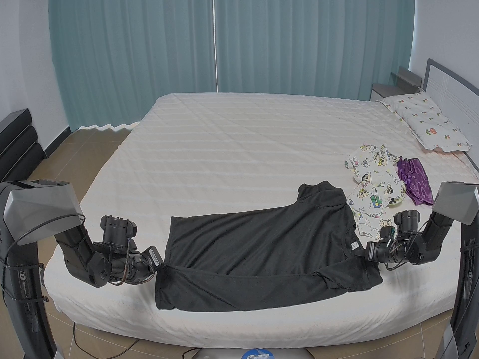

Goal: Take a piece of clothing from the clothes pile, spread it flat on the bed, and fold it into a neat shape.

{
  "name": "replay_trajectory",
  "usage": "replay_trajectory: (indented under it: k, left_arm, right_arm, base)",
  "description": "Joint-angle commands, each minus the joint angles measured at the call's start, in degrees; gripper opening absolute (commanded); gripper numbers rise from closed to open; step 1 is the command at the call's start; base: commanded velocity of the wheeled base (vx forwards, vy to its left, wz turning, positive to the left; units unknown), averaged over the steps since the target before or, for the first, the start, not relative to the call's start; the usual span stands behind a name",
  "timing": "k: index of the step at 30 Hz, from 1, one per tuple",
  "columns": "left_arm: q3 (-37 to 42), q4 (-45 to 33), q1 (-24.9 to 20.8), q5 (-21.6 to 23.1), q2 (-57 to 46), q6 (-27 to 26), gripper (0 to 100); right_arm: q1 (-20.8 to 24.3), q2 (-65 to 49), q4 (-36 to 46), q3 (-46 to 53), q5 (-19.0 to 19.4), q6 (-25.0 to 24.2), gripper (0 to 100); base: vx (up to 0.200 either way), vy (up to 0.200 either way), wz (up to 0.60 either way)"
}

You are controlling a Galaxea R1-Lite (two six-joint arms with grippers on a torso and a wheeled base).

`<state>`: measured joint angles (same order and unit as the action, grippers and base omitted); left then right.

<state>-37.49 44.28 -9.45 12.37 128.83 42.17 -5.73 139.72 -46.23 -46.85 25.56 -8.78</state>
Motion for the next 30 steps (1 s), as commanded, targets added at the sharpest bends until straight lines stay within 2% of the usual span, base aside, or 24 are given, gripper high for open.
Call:
replay_trajectory:
  k: [1, 5, 11, 12, 15, 20, 25, 30]
  left_arm:
    - [-0.1, 0.0, 0.0, -0.1, 0.2, 0.0, 0]
    - [-0.1, 0.1, 0.0, -0.1, 0.2, 0.0, 0]
    - [-0.3, 0.2, 0.6, -0.2, 0.2, -0.2, 0]
    - [-0.4, 0.4, 0.6, -2.2, 0.4, -0.5, 0]
    - [-0.7, 1.3, 0.3, -4.5, 1.5, -0.5, 0]
    - [-0.6, 2.3, 0.2, -4.7, 2.0, -0.6, 0]
    - [-0.7, 2.5, 0.3, -4.9, 2.0, -0.5, 0]
    - [1.5, 2.2, 1.3, -3.9, -3.7, -0.3, 0]
  right_arm:
    - [-1.0, -0.1, -0.2, 0.6, 0.1, -0.1, 0]
    - [-2.1, -0.3, -3.7, 2.1, 2.5, -0.6, 0]
    - [-3.4, -0.2, -7.2, 2.7, 2.7, -1.3, 0]
    - [-3.8, -0.3, -7.9, 2.6, 2.7, -3.6, 0]
    - [-4.1, -0.3, -10.8, 3.0, 3.0, -6.4, 0]
    - [-3.9, 0.4, -15.3, 3.7, 3.1, -7.4, 0]
    - [-3.5, -0.1, -16.1, 4.6, 4.4, -7.4, 0]
    - [-3.9, -1.3, -22.5, 8.9, 5.4, -8.5, 0]
  base:
    - [0.0, 0.0, 0.0]
    - [0.0, 0.0, 0.0]
    - [0.0, 0.0, 0.0]
    - [0.0, 0.0, 0.0]
    - [0.0, 0.0, 0.0]
    - [0.0, 0.0, 0.0]
    - [0.0, 0.0, 0.0]
    - [0.0, 0.0, 0.0]
